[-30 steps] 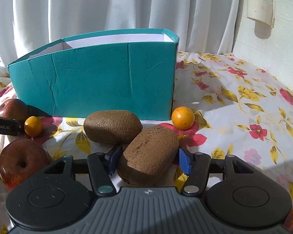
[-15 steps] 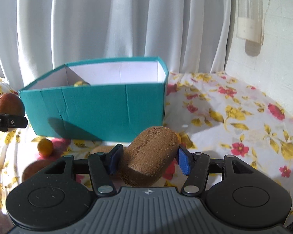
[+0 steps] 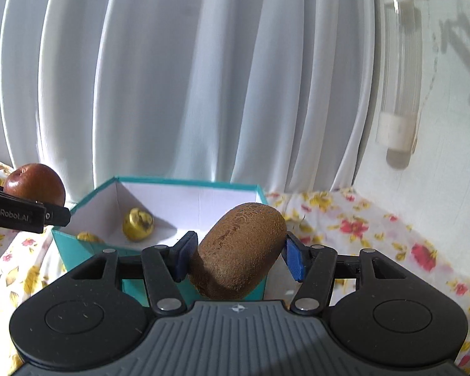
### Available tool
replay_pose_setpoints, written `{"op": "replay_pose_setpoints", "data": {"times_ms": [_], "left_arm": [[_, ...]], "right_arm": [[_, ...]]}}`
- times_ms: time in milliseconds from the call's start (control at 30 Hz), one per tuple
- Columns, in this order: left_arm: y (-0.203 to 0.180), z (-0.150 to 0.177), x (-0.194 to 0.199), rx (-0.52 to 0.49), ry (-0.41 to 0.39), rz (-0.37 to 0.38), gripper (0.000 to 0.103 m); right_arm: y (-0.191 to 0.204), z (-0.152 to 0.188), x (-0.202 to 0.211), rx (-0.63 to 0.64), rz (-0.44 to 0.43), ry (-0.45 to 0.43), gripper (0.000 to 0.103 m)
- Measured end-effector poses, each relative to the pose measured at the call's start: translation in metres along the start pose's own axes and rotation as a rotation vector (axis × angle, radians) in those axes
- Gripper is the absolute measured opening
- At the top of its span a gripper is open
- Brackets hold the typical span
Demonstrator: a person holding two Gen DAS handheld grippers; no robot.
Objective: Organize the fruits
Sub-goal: 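Carry the apple with the left tool into the box while the right tool drops the kiwi in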
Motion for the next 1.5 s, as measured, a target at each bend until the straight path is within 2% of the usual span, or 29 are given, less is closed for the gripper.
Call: {"op": "replay_pose_setpoints", "data": {"times_ms": [133,267,400,600,933,1500], "left_arm": [[0.0,-0.01,0.002,0.019,-0.018,-0.013,0.077],[-0.006,-0.013,-0.006,0.027,-0.04,-0.054,0.077],[-0.011,-0.011,-0.018,0.032,-0.03,-0.076,0.077],[-0.014,-0.011,-0.033,0.033,-0.026,-0.114,0.077],[-0.015,-0.005,-0.055,0.01,0.018,-0.152,0.077],[-0.017,0.012,-0.081,-0.023,0.093,-0.135,0.077]], "right_arm": [[0.001,-0.024,0.005,0.016,0.001,-0.034,0.059],[0.004,-0.038,-0.005,0.021,-0.047,-0.067,0.059],[0.007,-0.031,-0.026,0.008,-0.11,-0.051,0.059],[0.003,-0.017,-0.055,-0.004,-0.155,-0.01,0.059],[0.001,-0.005,-0.087,-0.007,-0.187,0.022,0.059],[0.003,0.017,-0.114,-0.015,-0.18,0.092,0.059]]}}
Point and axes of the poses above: each gripper's, at about its wrist camera, not at the fingertips, and x roughly against the way its jaws point, y to its left, z to its underside, the point moved 8 cm from there along -x, roughly the way its jaws point, and after that the axes turned 11 degrees about x, right-handed, at the moved point
